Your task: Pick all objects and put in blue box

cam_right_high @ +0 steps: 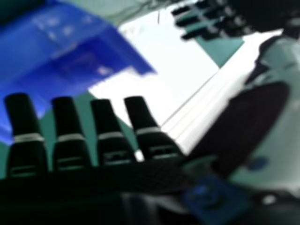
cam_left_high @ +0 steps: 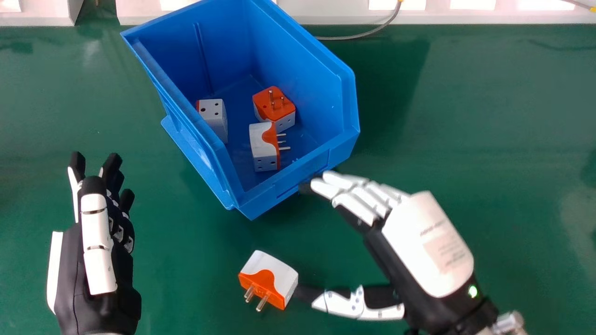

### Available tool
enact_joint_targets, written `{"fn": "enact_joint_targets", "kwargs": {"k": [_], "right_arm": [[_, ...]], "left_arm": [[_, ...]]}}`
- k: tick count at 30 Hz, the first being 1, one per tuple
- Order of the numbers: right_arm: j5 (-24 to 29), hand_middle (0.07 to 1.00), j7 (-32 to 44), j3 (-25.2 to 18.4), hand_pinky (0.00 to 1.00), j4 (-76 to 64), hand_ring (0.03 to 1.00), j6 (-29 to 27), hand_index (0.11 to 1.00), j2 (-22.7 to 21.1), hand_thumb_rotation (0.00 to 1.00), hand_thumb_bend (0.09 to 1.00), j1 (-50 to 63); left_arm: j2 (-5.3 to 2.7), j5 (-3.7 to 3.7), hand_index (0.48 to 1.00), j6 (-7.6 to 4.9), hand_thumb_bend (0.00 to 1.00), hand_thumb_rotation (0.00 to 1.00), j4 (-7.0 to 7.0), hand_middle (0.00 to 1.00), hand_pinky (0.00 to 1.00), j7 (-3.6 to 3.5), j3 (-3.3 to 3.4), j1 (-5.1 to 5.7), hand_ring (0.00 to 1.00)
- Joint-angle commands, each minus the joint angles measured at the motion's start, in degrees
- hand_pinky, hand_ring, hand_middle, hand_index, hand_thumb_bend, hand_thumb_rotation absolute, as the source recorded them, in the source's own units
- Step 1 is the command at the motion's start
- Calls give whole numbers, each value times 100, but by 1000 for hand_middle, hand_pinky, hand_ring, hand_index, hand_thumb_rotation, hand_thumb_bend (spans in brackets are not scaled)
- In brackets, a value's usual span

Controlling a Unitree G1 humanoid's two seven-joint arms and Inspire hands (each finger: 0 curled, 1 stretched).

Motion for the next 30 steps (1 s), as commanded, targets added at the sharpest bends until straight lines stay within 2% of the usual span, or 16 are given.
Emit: {"fn": "enact_joint_targets", "kwargs": {"k": [1, 4, 8, 12, 14, 22, 27, 30], "right_arm": [[-40, 765, 60, 72, 552, 51, 710, -186, 740, -34, 670, 446, -41], [-33, 766, 231, 181, 559, 222, 709, -244, 734, -2, 638, 456, -142], [-123, 762, 328, 322, 570, 445, 712, -265, 728, 77, 642, 468, -344], [-220, 770, 444, 464, 581, 643, 718, -213, 743, 169, 658, 467, -567], [-231, 778, 545, 537, 590, 739, 725, -189, 754, 225, 683, 466, -694], [-286, 802, 805, 762, 601, 993, 742, -83, 763, 427, 652, 479, -1056], [-341, 815, 845, 831, 614, 1080, 757, 20, 785, 550, 625, 478, -1168], [-364, 824, 854, 862, 627, 1129, 769, 108, 797, 622, 621, 477, -1225]], "left_arm": [[4, 51, 1000, -181, 428, 966, -8, 977, 1000, 5, 3, -45, 1000], [-1, 9, 1000, -195, 420, 959, 21, 972, 1000, -12, 7, -72, 1000], [8, -13, 1000, -152, 418, 951, 3, 969, 1000, -4, 26, -90, 1000], [27, 5, 1000, -141, 414, 952, -34, 967, 1000, 7, 41, -76, 1000], [34, 14, 1000, -179, 404, 968, -29, 973, 1000, -4, 49, -74, 1000], [89, -69, 1000, -167, 416, 963, -25, 982, 1000, -70, 75, -68, 1000], [119, -59, 1000, -162, 424, 962, -48, 981, 1000, -53, 83, -47, 1000], [135, -29, 1000, -164, 422, 969, -62, 979, 1000, -38, 88, -32, 1000]]}}
